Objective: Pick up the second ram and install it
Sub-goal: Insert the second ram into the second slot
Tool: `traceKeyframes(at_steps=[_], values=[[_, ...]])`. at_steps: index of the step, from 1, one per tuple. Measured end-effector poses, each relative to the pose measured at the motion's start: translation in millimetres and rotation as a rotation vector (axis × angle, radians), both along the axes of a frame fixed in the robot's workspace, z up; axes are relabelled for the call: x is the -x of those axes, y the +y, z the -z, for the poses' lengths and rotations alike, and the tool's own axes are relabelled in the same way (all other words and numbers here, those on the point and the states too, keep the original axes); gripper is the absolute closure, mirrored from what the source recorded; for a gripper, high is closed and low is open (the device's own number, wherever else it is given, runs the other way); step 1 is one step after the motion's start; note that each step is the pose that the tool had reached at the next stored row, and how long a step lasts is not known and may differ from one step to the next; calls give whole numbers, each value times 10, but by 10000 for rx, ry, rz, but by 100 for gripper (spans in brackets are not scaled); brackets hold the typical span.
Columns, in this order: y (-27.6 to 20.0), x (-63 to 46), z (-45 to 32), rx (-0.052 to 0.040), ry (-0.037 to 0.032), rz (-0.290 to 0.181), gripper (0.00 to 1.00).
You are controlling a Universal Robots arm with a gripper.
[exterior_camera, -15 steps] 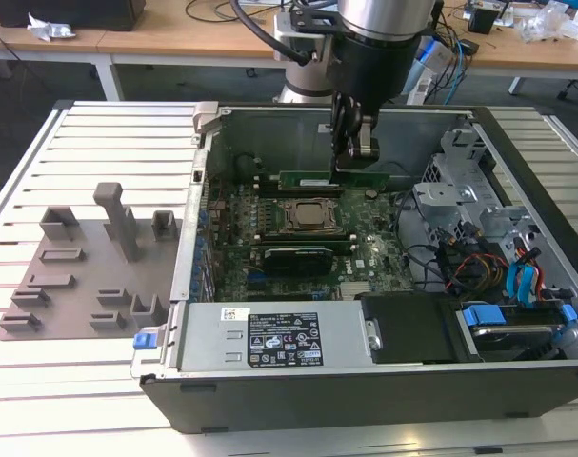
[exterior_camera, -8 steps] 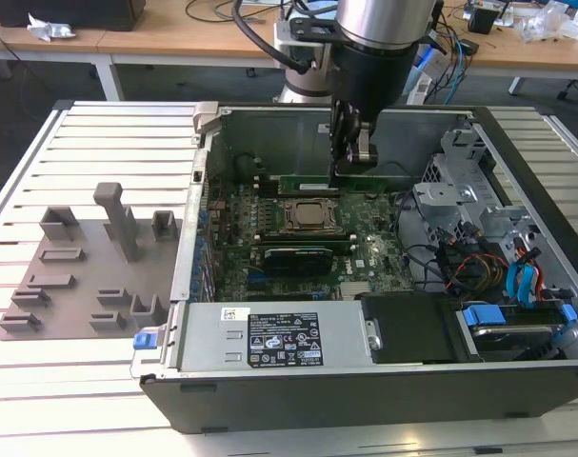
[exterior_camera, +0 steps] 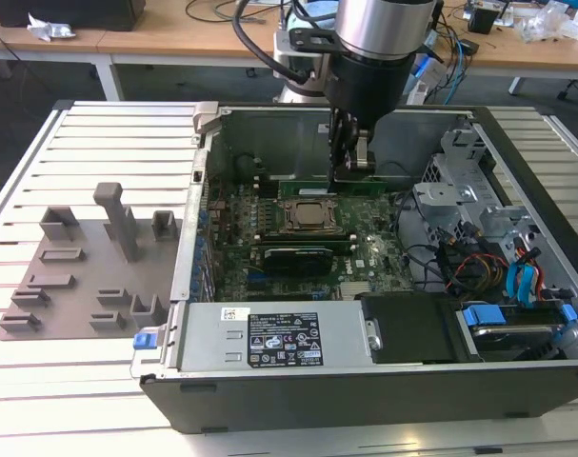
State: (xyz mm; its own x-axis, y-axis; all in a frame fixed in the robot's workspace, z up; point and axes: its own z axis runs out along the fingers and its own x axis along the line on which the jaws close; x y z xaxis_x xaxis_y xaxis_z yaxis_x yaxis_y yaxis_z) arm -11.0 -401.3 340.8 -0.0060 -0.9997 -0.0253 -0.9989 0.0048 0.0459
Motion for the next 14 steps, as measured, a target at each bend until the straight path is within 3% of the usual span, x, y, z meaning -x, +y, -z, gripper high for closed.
traceKeyframes(at_steps=[14], values=[[1,0,248,0,0,0,87]])
